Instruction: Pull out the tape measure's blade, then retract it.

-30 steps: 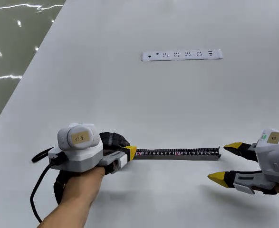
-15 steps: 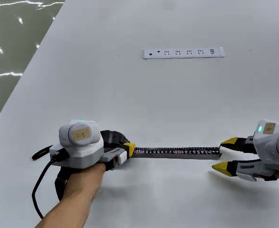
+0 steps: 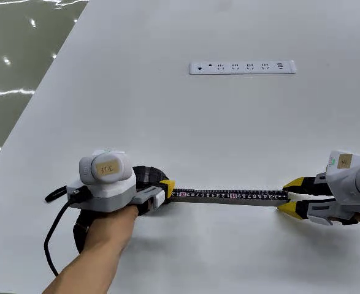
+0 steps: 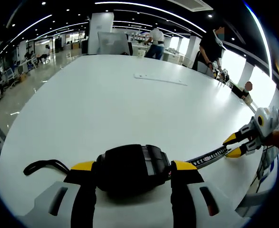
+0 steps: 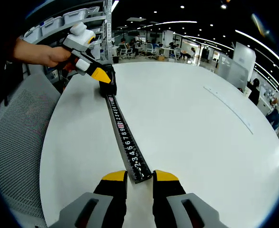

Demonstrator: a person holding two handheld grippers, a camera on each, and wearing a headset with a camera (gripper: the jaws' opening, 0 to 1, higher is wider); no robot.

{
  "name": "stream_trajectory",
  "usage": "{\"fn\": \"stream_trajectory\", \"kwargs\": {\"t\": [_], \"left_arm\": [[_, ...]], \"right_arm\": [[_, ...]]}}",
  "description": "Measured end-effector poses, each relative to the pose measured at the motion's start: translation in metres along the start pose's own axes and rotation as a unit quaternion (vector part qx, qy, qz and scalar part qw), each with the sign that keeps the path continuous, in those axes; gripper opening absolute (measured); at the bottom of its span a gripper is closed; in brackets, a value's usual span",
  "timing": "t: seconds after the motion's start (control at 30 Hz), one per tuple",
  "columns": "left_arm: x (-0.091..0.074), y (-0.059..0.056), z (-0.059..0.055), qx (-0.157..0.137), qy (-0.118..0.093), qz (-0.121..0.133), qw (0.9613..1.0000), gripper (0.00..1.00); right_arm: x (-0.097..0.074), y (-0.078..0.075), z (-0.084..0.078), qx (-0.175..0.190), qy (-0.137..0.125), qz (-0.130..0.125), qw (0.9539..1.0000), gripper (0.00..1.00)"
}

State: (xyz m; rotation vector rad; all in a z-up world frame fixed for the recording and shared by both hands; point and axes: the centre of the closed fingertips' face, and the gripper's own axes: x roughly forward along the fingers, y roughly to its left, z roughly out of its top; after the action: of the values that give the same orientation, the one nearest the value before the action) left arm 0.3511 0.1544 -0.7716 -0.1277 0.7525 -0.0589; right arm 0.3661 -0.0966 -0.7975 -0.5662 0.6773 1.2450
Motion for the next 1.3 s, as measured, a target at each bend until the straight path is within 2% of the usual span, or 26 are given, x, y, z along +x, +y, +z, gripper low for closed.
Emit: {"fn": "stream_trajectory", "kwargs": {"t": [0.1,0.4,0.77,1.3], "left_arm": [[-0.0001,0.0001,0.0001,0.000,0.000,0.000,1.0000,0.59],[-0.0004,-0.0007,0.0002,0.001,0.001,-0.001,1.0000,0.59],[0.0010,-0.0002,0.0005,0.003,0.005,0.001,1.0000,0.59],[0.0051,0.0002,0.0003,0.004,0.010,0.011,0.9999,0.61]], "right_arm": [[-0.0001,-0.0016,0.0018,0.017,-0.010,0.002,0.9998,0.15],[0.0030,-0.0031,-0.0037,0.004,-0.004,0.008,1.0000,0.13],[0.0038,-0.0042,-0.0050,-0.005,-0.010,0.014,0.9998,0.10],[0.0037,-0.0043,-0.0044,0.004,-0.010,0.018,0.9998,0.09]]}}
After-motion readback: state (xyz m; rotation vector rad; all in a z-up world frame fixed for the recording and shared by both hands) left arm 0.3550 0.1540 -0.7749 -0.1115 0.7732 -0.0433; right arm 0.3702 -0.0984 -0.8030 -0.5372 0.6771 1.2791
